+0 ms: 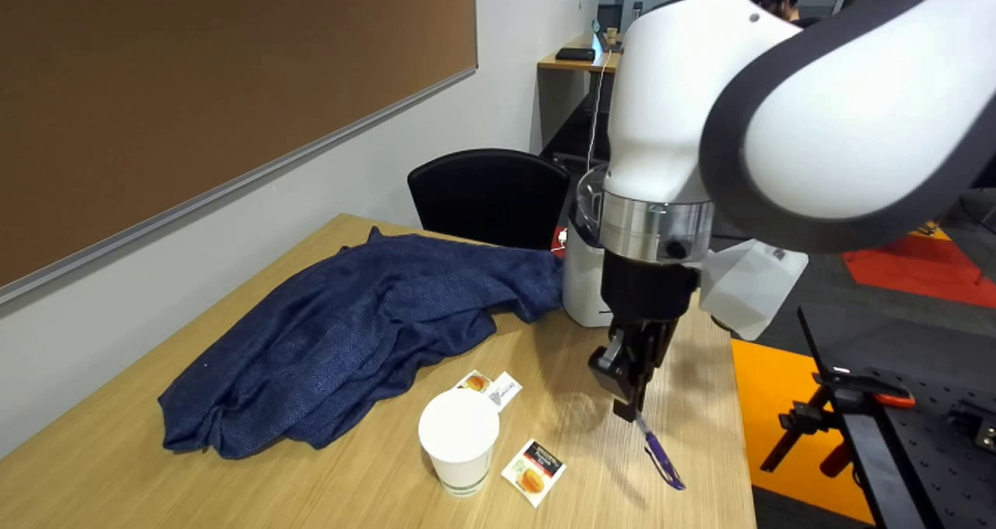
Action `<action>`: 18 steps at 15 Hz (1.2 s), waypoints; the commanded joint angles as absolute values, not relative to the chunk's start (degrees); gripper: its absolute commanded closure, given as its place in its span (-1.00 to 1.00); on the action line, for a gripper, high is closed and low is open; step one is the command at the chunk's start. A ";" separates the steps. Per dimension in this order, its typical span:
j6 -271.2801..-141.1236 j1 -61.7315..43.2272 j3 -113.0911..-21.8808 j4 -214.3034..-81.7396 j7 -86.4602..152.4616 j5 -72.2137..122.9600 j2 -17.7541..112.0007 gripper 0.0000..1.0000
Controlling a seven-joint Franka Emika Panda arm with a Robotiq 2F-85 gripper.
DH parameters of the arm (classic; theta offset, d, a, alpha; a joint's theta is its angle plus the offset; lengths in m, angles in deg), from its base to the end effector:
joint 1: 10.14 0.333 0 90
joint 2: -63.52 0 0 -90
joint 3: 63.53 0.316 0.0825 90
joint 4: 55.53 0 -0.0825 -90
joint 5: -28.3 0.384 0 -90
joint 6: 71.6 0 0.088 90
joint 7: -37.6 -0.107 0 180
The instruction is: Remove the pen from the cup and put it on the table
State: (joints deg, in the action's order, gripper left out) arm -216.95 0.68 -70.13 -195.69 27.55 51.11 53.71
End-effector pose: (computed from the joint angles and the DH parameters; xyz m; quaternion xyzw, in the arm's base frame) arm 0.4763 0.0293 0.2256 -0.9709 0.2162 0.0491 0.0909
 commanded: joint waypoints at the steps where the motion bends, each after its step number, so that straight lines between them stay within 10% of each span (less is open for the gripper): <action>1: -213.71 -5.19 -66.00 -189.62 26.52 53.31 45.75 0.94; 15: -199.60 -8.95 -65.37 -171.44 19.81 50.12 25.43 0.94; 16: -198.50 -8.91 -65.34 -170.89 19.46 50.14 25.11 0.28; 18: -197.59 -8.43 -65.64 -170.76 18.51 49.86 25.27 0.13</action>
